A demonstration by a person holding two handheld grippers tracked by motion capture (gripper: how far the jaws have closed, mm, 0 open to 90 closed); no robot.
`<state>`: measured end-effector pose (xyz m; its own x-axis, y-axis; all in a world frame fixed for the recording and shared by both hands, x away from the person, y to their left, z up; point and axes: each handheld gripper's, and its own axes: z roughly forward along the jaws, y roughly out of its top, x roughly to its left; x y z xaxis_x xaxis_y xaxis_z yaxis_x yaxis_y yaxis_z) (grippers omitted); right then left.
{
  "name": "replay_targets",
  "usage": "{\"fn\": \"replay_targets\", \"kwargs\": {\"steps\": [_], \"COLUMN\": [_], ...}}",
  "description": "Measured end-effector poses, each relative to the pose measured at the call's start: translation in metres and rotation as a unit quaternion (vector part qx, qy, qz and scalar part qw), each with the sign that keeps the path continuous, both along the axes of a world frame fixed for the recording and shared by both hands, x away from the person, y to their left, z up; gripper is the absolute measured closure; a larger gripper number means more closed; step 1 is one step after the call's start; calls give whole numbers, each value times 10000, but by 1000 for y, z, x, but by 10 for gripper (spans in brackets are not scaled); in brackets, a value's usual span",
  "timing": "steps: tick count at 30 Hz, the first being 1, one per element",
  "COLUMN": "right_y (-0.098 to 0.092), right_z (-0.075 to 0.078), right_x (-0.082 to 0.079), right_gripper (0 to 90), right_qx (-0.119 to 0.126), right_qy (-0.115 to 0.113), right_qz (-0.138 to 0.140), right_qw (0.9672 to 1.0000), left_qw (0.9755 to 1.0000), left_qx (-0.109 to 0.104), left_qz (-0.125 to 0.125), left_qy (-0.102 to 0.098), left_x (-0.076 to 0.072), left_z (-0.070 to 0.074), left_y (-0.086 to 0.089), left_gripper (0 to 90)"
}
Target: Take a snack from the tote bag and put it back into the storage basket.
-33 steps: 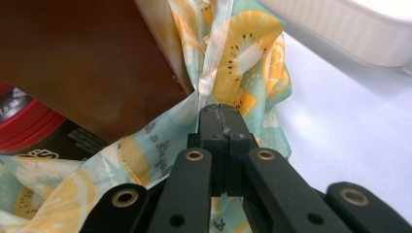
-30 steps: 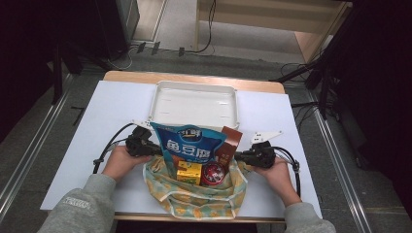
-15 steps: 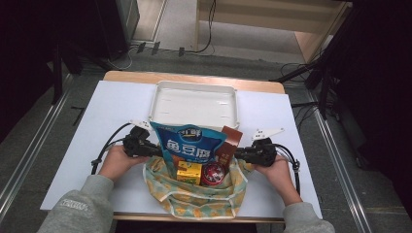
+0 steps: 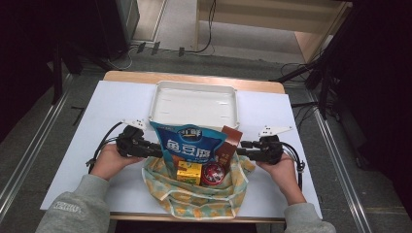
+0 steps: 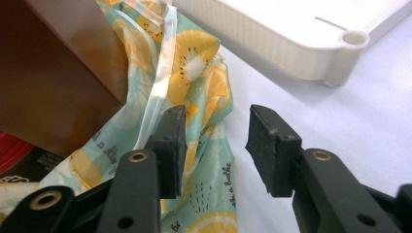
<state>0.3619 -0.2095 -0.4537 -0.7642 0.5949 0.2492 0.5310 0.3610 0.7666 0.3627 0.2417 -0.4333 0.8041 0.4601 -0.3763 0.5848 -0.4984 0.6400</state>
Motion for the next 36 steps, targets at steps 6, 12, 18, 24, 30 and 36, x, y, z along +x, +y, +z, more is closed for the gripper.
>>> {"fn": "replay_targets", "kwargs": {"steps": [6, 12, 18, 24, 30, 36], "right_y": [-3, -4, -5, -5, -6, -6], "right_z": [2, 2, 0, -1, -2, -2], "right_x": [0, 1, 3, 3, 4, 3], "right_gripper": [535, 489, 462, 457, 457, 456], "right_qx": [3, -38, -15, -87, -115, -164], "right_qy": [-33, -18, 33, 39, 70, 75], "right_qz": [-109, -186, -264, -281, -281, -273], "right_qw": [9999, 9998, 9996, 9996, 9995, 9995], "left_qw": [10000, 9999, 9995, 9990, 9989, 9983], "left_qx": [27, -88, -242, -298, -244, -248], "left_qz": [17, 36, -30, -176, -220, -250], "left_qy": [-37, -84, -176, -276, -330, -463], "left_x": [-2, -5, -13, -17, -20, -21], "left_z": [4, 12, 26, 38, 52, 65], "left_y": [4, 10, 9, 3, -4, -9], "left_gripper": [600, 554, 513, 483, 476, 479]}}
